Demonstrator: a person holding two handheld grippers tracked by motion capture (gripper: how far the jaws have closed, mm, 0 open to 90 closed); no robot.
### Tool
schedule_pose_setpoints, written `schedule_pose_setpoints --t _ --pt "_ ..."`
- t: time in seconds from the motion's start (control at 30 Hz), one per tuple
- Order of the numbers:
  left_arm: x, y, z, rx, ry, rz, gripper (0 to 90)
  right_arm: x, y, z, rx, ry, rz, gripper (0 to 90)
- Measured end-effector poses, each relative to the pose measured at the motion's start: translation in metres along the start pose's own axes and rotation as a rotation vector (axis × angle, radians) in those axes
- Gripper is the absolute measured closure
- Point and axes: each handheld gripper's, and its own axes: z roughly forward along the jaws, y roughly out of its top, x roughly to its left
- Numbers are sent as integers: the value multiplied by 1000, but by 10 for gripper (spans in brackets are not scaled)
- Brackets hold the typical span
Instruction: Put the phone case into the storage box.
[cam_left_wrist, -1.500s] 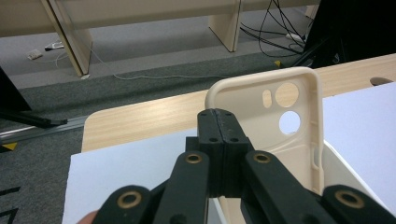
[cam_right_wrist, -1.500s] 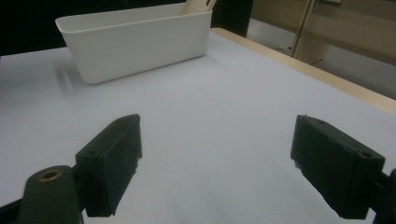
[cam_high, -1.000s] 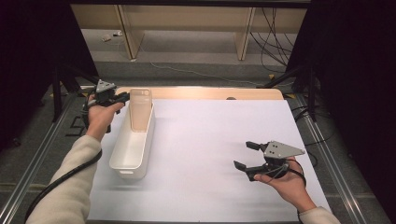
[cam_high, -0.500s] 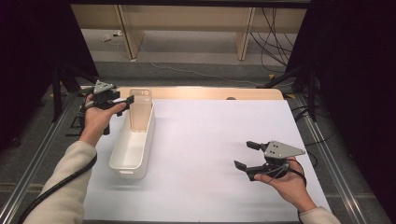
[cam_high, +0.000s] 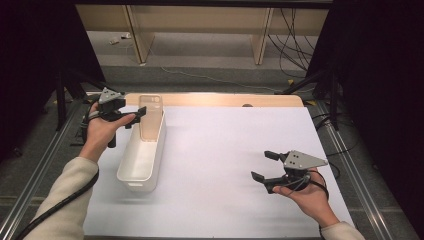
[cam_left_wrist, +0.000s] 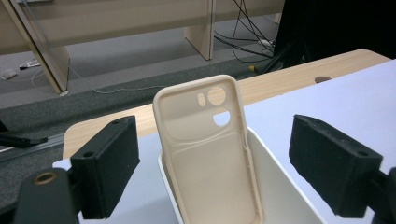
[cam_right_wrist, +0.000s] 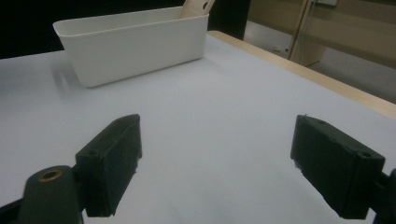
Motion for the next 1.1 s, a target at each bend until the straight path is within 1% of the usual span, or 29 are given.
schedule_pose_setpoints --t 0.17,0.5,0.67,0.87,0.97,1.1 --pt "-3 -2 -7 -11 -2 12 155 0 0 0 0 0 1 177" --pt "-13 -3 -18 -24 -26 37 155 0 0 0 0 -1 2 177" --pt "-15 -5 -22 -25 -27 30 155 0 0 0 -1 0 1 177" --pt "-16 -8 -26 -24 -25 34 155 0 0 0 -1 0 1 177" --pt "-18 -8 -28 -26 -37 32 155 0 0 0 -1 -1 2 177" --pt "-21 -9 -30 -32 -44 35 155 0 0 0 -1 0 1 177"
